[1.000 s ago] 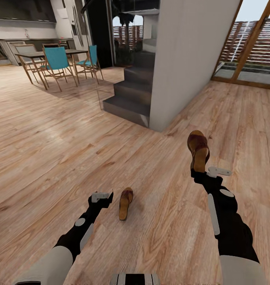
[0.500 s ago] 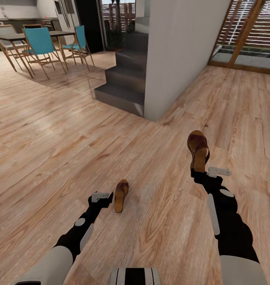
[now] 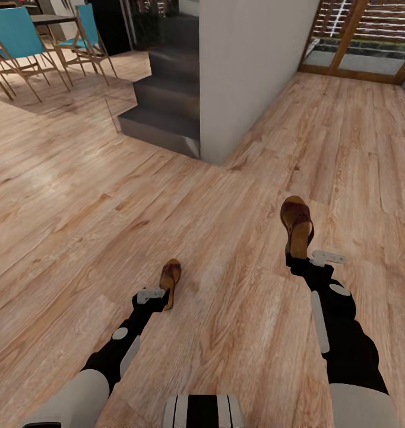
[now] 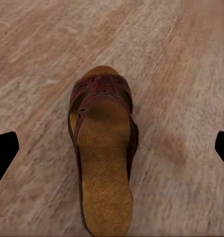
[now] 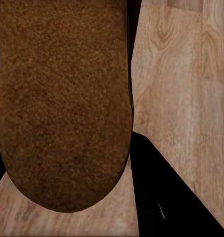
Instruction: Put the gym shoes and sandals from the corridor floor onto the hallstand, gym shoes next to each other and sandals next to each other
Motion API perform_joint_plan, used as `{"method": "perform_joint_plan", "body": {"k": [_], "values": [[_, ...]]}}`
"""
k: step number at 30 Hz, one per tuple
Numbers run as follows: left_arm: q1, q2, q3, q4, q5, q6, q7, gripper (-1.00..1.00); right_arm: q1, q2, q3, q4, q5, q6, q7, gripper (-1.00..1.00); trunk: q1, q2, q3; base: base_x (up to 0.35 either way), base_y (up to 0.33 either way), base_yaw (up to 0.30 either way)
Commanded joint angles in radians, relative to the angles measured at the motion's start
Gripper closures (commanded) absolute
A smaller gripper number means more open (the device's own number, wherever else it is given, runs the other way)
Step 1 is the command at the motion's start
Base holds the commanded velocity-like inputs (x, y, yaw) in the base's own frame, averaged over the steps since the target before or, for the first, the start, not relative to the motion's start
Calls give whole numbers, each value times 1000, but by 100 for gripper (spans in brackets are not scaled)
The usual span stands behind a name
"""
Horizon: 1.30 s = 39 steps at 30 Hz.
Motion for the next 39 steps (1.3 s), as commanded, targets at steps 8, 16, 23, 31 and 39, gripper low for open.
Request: {"method": "perform_joint_plan", "body": {"k": [8, 16, 23, 31, 39], "values": [[-1, 5, 6, 0, 2, -2, -8, -100, -1, 1, 2, -1, 1, 6, -2, 100, 3, -2, -43, 0, 0, -175], [-1, 20, 6, -1, 3, -2, -8, -100, -1, 1, 1, -1, 1, 6, -2, 100, 3, -2, -47, 0, 0, -49], [0, 21, 7, -1, 3, 0, -8, -100, 0, 1, 2, -1, 1, 6, -2, 100, 3, -2, -47, 175, 0, -3], [-1, 21, 6, -1, 2, -2, -8, -100, -1, 2, 1, -1, 1, 6, -2, 100, 3, -2, -47, 123, 0, 0], [-1, 21, 6, -1, 2, -2, -8, -100, -1, 2, 1, -1, 1, 6, -2, 100, 6, -4, -72, 3, 0, 0]]}}
